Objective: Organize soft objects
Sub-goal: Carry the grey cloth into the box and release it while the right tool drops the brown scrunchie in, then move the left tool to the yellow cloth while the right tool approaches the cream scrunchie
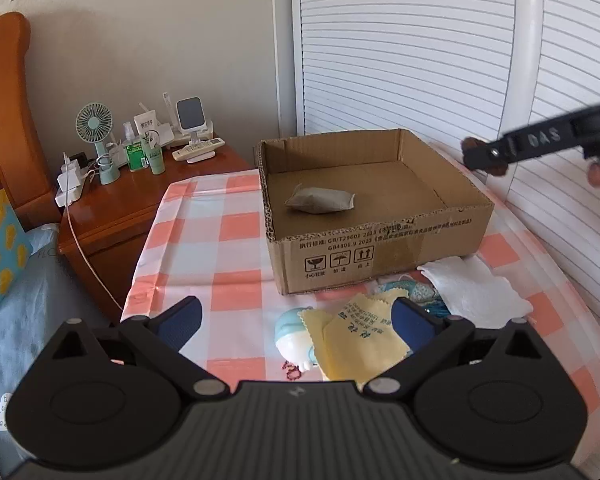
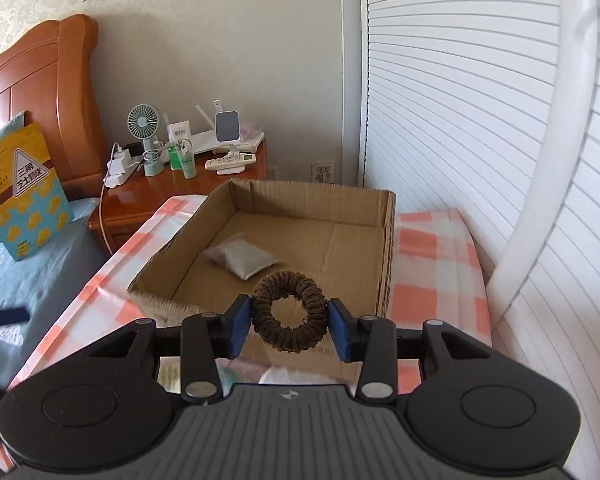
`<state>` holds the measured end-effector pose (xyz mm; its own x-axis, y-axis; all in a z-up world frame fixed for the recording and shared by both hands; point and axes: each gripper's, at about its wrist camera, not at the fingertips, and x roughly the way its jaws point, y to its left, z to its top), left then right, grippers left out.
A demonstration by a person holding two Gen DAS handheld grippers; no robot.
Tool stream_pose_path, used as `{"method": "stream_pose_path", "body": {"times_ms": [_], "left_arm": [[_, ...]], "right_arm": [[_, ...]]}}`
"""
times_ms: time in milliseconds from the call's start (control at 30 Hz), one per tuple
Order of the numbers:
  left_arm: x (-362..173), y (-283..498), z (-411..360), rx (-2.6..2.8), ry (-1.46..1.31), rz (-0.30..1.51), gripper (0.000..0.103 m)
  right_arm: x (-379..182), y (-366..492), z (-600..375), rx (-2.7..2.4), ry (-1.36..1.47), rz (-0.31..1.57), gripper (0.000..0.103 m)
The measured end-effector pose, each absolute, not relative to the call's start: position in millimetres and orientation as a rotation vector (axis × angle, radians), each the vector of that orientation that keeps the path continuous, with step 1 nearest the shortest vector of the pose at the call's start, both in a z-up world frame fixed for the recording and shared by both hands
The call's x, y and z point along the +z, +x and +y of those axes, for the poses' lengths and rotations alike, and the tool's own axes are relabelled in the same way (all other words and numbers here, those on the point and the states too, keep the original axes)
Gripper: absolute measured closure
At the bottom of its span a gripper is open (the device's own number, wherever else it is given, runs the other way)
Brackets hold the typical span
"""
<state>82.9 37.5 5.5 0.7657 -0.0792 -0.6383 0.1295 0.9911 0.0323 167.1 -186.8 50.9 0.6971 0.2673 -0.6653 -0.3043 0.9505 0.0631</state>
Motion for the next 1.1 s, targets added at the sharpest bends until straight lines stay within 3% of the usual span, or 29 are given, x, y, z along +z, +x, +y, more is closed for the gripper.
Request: {"method": "stream_pose_path", "body": {"times_ms": [200, 233, 267, 333, 1100], "left_arm": [[-1, 75, 44, -0.096, 0.075, 0.689, 0.002], [-3, 74, 45, -0.093, 0.069, 0.695, 0.002], [-5, 74, 46, -0.093, 0.065, 0.701, 0.002], [-9, 75, 48, -0.089, 0.061, 0.715, 0.002], [-14, 57, 45, -0.093, 0.059, 0.739, 0.002]], "right_arm": [[46, 225, -170, 0.298, -0.058, 0.766, 0.054], [44, 233, -168, 0.301, -0.056, 0.77, 0.047], [43, 239, -167, 0.29, -0.053, 0.769, 0.028], [38, 251, -167, 0.251, -0.05, 0.771, 0.003], [0, 144, -194, 0.14, -0.011, 0.84, 0.0]]}}
